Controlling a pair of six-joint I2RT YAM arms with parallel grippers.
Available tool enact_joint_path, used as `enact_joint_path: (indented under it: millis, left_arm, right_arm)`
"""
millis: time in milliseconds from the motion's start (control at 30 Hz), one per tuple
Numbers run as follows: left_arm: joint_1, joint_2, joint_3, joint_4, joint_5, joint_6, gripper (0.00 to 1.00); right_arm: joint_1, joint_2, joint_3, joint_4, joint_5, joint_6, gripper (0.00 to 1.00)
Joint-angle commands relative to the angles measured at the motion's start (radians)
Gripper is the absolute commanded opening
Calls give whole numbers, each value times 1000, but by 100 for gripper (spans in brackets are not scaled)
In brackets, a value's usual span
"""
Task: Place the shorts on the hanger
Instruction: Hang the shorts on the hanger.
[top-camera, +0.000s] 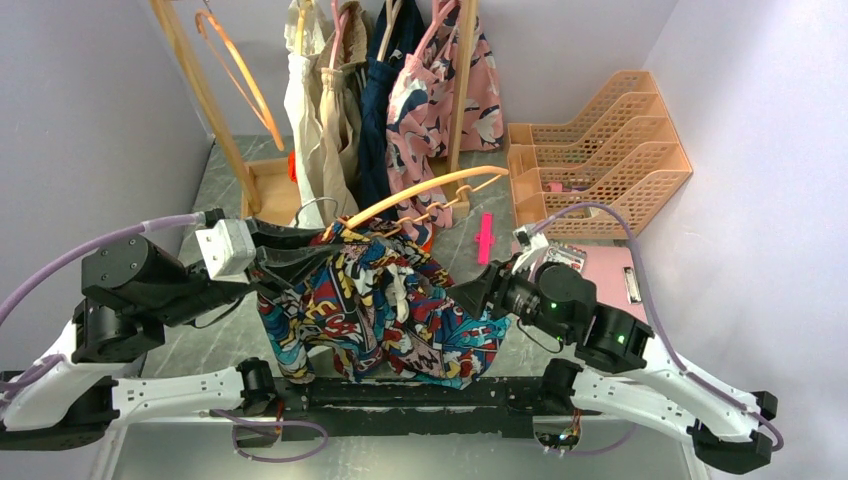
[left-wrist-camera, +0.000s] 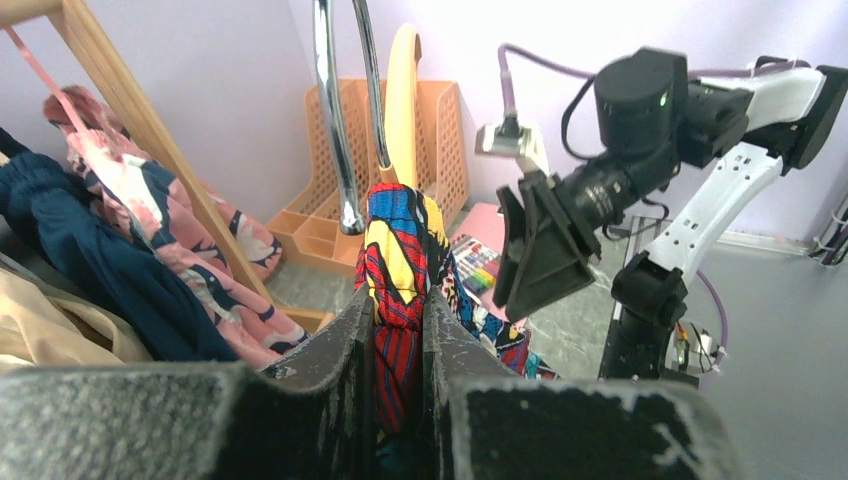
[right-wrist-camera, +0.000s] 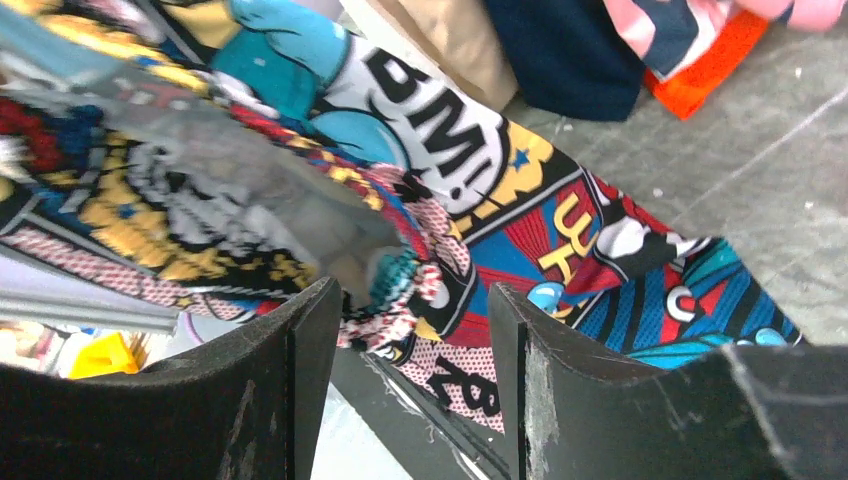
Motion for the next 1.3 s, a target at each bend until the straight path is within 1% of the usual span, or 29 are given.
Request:
enact_joint_path:
  millis: [0, 167, 267, 333, 400, 600, 800, 967, 1133, 1267]
  left_arm:
    - [4, -8, 23, 142, -13, 35, 7]
    - [4, 5, 35, 136, 2, 41, 7]
    - [4, 10, 41, 133, 9, 39, 7]
    - [4, 10, 44, 130, 9, 36, 7]
    - [4, 9, 45, 124, 15, 29, 7]
    - [4, -5, 34, 91, 42, 3, 7]
    - [4, -29, -14, 47, 101, -38, 7]
    - [4, -69, -81, 36, 189, -74, 7]
    - [4, -102, -131, 35, 244, -95, 7]
    - [4, -123, -146, 52, 267, -102, 7]
  right_arm:
    - [2, 1, -56, 84, 63, 150, 59]
    - [3, 12, -111, 194, 42, 202, 58]
    - [1, 37, -108, 207, 43, 204, 54]
    - [2, 43, -107, 213, 46, 201, 47]
    - [2, 35, -107, 213, 58, 198, 37]
    - [2, -12, -71, 139, 128, 168, 0]
    - [2, -31, 70, -74, 271, 83, 0]
    - [1, -12, 207, -264, 358, 62, 0]
    - [3, 14, 312, -362, 408, 62, 0]
    - [3, 50, 335, -393, 413, 68, 0]
